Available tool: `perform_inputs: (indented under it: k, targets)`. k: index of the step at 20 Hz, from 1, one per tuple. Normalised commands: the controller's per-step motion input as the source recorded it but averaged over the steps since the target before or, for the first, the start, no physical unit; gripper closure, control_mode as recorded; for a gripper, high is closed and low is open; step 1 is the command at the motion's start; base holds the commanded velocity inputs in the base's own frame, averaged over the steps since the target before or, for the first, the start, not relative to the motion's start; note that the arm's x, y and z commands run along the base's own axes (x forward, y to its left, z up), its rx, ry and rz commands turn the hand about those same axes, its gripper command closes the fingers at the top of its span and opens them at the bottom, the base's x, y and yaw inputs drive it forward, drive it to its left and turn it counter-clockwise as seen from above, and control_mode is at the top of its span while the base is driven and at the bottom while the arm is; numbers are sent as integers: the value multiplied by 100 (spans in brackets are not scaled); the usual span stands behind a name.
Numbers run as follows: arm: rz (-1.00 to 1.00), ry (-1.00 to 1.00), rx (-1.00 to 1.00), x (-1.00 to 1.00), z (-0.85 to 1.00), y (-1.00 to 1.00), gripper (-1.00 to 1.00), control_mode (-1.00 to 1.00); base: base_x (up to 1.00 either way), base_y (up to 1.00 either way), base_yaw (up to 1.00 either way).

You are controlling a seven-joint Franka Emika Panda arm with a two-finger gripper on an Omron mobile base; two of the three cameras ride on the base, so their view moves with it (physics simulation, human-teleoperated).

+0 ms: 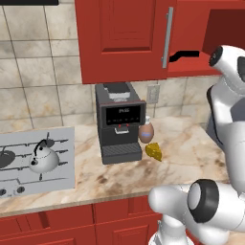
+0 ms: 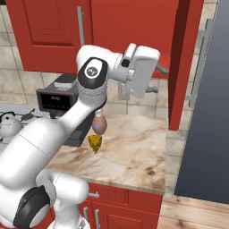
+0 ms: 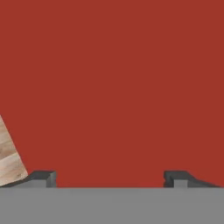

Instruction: Pick the pan from the cabinet and place it on the stove. Then turn on the stove burner for the pan.

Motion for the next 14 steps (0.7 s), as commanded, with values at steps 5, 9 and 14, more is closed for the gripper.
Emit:
perform_inputs:
  k: [5, 9, 14]
  targets:
    - [9, -18, 13, -18, 0, 70, -100, -100, 0, 0, 0]
    - [14, -16, 14, -5, 0, 72, -100, -100, 0, 0, 0]
    - [19, -14, 15, 0, 1, 64, -100, -100, 0, 0, 0]
